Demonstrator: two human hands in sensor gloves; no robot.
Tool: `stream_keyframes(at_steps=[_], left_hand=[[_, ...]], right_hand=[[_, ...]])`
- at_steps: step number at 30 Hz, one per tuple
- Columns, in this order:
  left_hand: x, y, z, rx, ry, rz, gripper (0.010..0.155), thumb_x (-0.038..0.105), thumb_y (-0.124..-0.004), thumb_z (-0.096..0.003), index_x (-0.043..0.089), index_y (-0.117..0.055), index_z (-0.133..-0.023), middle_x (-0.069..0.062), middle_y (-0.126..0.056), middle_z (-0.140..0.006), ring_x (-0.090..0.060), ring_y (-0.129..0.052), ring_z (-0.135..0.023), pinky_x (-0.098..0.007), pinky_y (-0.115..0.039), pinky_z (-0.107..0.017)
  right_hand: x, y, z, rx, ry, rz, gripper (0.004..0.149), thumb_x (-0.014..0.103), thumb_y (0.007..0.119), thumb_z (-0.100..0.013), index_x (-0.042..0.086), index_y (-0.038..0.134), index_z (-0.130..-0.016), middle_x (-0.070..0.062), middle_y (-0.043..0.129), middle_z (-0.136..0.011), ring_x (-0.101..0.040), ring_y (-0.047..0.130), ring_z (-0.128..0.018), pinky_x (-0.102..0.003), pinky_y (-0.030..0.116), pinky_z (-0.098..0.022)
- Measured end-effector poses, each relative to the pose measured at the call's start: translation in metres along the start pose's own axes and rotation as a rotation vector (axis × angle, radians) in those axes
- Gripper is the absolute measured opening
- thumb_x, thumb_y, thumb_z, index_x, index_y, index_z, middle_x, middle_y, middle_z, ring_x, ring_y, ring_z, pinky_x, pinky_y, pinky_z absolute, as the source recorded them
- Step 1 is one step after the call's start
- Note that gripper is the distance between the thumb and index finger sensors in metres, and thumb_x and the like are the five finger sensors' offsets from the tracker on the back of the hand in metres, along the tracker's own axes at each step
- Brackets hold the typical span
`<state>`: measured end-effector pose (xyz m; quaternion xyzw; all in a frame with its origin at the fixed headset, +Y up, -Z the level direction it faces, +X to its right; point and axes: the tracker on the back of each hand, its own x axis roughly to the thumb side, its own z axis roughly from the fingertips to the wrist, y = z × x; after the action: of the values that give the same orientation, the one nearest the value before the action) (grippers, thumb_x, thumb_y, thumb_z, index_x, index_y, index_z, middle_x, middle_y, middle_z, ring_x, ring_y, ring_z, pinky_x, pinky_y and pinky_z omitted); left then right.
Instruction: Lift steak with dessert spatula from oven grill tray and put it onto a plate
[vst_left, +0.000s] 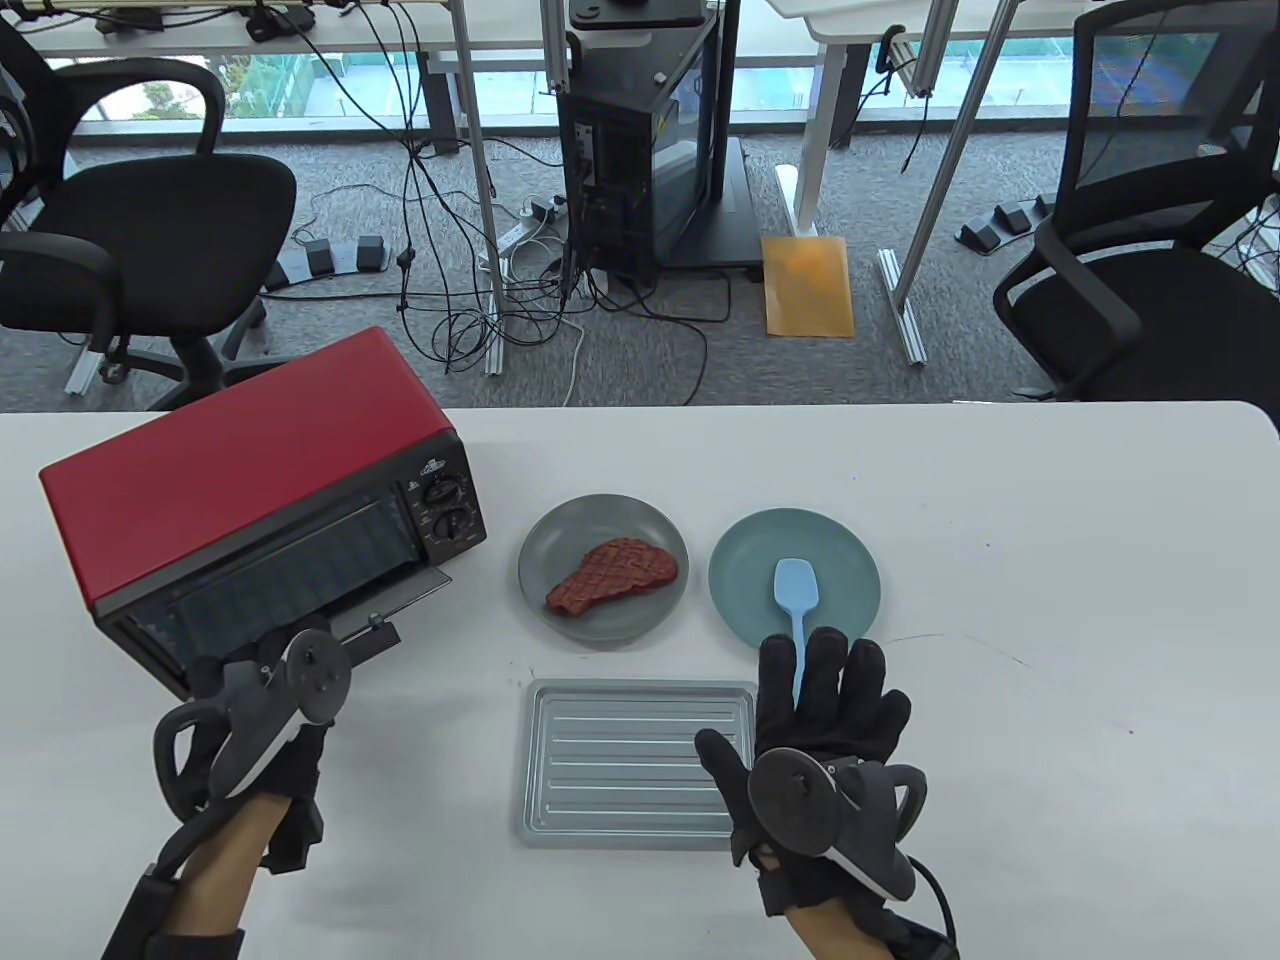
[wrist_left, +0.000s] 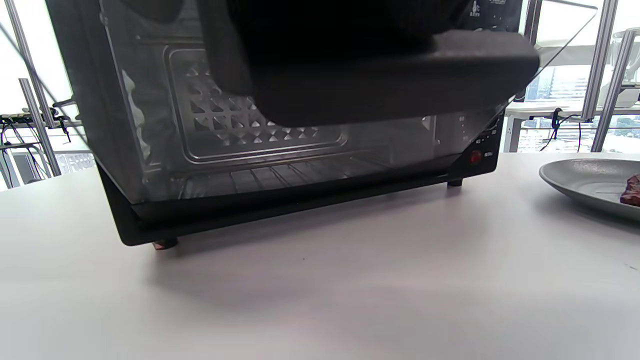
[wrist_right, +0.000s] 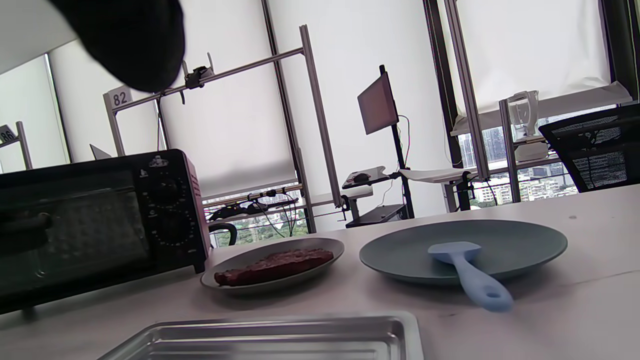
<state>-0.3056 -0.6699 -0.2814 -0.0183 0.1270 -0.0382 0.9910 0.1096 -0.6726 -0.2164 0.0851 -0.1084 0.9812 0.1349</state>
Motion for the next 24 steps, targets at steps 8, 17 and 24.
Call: stream_keyframes(at_steps=[8,17,24], left_hand=[[0.011,0.004,0.0,0.196,0.006,-0.187,0.049,0.042,-0.063,-0.0616,0.032,-0.065,-0.11,-0.014,-0.054,-0.124,-0.045,-0.059,-0.114,-0.066,-0.048,-0.08],[0.014,0.01,-0.007,0.275,0.014,-0.212,0.046,0.036,-0.068,-0.0611,0.029,-0.064,-0.107,-0.01,-0.04,-0.124,-0.041,-0.047,-0.116,-0.067,-0.043,-0.081],[0.014,0.014,-0.015,0.328,0.025,-0.224,0.056,0.034,-0.07,-0.0609,0.031,-0.047,-0.111,-0.011,-0.033,-0.125,-0.042,-0.043,-0.117,-0.067,-0.043,-0.081]], right_hand=[[-0.004,0.001,-0.001,0.005,0.014,-0.019,0.099,0.054,0.074,-0.051,0.006,0.007,-0.106,-0.036,-0.004,-0.1,-0.07,-0.002,-0.087,-0.088,0.016,-0.048],[-0.004,0.001,-0.002,0.017,0.016,-0.021,0.099,0.054,0.074,-0.051,0.006,0.007,-0.106,-0.036,-0.004,-0.1,-0.07,-0.002,-0.087,-0.088,0.016,-0.049],[-0.005,0.001,-0.002,0.025,0.02,-0.026,0.099,0.054,0.074,-0.051,0.006,0.007,-0.106,-0.036,-0.004,-0.1,-0.07,-0.002,-0.087,-0.088,0.016,-0.049]])
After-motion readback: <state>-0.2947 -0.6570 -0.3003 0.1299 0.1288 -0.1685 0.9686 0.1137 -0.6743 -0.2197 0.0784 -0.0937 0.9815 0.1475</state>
